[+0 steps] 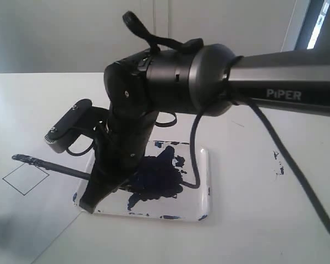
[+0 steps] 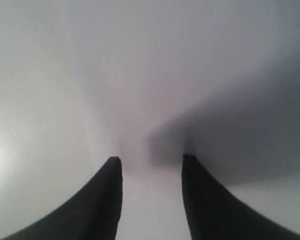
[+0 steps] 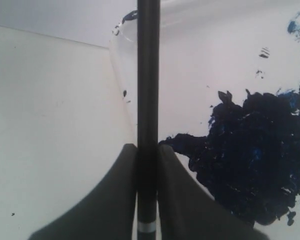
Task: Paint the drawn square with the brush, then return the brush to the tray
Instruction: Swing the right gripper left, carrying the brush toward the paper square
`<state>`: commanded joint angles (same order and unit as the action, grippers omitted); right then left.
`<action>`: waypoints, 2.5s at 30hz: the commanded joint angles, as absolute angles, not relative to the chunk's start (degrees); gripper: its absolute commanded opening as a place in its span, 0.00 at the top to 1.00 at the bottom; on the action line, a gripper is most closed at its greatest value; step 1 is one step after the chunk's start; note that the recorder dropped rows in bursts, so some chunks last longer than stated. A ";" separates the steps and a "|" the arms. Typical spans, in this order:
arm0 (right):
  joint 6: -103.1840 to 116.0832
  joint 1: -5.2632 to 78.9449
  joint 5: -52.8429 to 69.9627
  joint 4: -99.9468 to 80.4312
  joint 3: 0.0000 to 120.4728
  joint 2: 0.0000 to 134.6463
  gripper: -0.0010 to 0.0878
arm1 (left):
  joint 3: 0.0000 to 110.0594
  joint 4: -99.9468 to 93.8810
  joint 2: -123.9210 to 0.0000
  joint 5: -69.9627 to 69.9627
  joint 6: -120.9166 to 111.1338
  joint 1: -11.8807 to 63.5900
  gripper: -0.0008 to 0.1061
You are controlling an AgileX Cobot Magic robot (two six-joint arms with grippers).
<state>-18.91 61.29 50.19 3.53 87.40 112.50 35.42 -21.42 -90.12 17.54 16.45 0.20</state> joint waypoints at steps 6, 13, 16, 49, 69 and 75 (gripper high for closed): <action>-14.97 62.47 50.41 -2.41 88.93 115.44 0.99 | 35.42 -21.31 -90.12 17.54 16.45 0.20 0.57; -14.60 63.04 48.77 -3.70 90.55 116.57 0.99 | 35.42 -21.29 -90.12 17.41 16.45 0.20 0.57; -14.24 63.26 48.29 -5.14 91.63 117.77 0.99 | 35.42 -21.29 -90.12 17.41 16.45 0.20 0.57; -12.22 65.11 49.61 -8.70 94.81 121.98 0.99 | 35.42 -20.99 -90.12 16.95 16.45 0.20 0.57; -5.95 65.11 49.68 -16.86 94.84 122.46 0.99 | 35.42 -20.99 -90.12 16.95 16.45 0.20 0.57; -6.36 65.34 49.64 -16.33 94.84 122.46 0.99 | 35.42 -20.99 -90.12 16.95 16.45 0.20 0.57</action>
<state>-6.36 65.34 49.64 -16.33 94.84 122.46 35.42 -20.99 -90.12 16.95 16.45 0.20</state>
